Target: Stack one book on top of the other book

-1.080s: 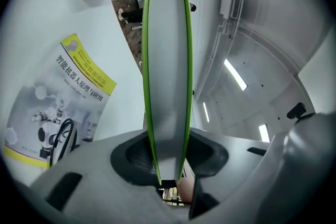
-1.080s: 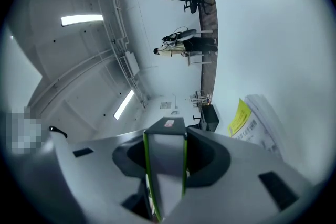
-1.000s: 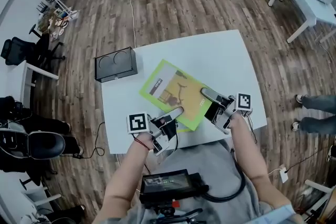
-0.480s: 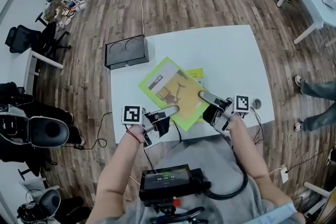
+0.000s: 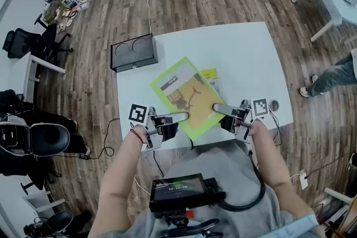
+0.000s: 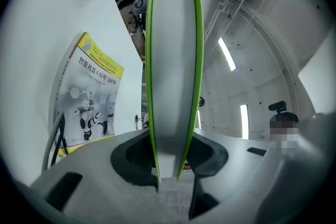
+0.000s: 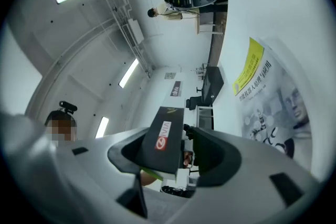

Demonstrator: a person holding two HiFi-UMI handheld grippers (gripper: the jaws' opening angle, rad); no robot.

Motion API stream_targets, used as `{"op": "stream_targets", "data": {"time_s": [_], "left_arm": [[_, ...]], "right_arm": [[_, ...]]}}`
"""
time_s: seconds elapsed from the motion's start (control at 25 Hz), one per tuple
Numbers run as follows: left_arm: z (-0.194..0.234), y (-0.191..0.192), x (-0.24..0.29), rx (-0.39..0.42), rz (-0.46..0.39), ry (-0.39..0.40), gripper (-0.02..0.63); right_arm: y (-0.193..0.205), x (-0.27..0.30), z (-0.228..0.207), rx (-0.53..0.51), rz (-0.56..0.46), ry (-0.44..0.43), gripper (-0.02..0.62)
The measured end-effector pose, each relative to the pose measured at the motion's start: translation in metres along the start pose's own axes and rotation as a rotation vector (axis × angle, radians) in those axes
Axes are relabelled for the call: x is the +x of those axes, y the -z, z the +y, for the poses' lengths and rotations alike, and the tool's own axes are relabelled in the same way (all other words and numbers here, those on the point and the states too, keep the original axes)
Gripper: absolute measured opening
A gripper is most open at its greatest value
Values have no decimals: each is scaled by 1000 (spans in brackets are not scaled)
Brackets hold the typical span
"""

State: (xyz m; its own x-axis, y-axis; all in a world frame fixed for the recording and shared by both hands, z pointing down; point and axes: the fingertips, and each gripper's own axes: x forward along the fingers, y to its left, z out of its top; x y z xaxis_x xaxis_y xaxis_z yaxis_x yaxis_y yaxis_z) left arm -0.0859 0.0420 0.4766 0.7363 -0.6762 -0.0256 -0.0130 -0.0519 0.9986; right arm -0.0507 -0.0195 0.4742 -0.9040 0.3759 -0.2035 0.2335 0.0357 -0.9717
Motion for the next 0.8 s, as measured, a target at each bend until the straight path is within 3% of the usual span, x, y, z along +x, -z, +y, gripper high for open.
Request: {"op": "stream_targets", "data": {"time_s": [0.16,0.32,0.6,0.8], "left_arm": [[1,3,2,25,69,22,150],[10,7,1,34,146,8,150],[33,4,-2,31,268,-24,150],[62,-4,10,-12,332,-71,150]], "right_arm": [[6,-11,2,-55,80,46,261],[6,-29,-7,-73,131,109,261],[-9,-34,-30,-49,133,154,259],[-20,-33,-60,-36,151,237,257]]}}
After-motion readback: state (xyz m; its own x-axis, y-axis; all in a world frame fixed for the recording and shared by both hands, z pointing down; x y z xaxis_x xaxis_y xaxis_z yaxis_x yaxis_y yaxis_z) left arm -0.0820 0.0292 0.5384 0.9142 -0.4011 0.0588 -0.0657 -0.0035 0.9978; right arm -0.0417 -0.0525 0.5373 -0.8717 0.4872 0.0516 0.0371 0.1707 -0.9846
